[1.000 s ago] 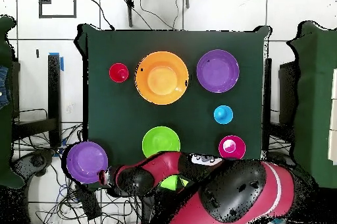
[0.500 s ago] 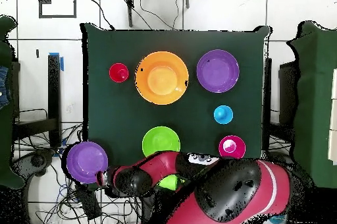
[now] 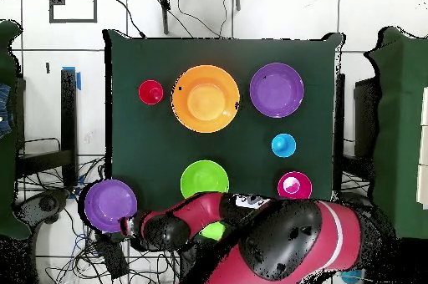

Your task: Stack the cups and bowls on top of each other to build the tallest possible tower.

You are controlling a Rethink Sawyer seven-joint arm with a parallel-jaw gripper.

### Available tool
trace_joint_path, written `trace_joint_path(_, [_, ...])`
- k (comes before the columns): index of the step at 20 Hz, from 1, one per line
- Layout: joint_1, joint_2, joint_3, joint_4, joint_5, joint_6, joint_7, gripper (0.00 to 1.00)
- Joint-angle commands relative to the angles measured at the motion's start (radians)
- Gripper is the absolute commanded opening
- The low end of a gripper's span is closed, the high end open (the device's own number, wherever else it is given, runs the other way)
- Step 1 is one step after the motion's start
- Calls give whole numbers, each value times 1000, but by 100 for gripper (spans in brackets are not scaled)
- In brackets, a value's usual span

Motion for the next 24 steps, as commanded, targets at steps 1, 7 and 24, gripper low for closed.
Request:
trace_joint_path(1, [59,0,-51,-162,-80,-89,31,100])
trace_joint_path(7, [65,-5,-47,-170,-68,-117,40,100])
trace_joint_path(24, [46,-9,-48,-170,-45,-162,47,0])
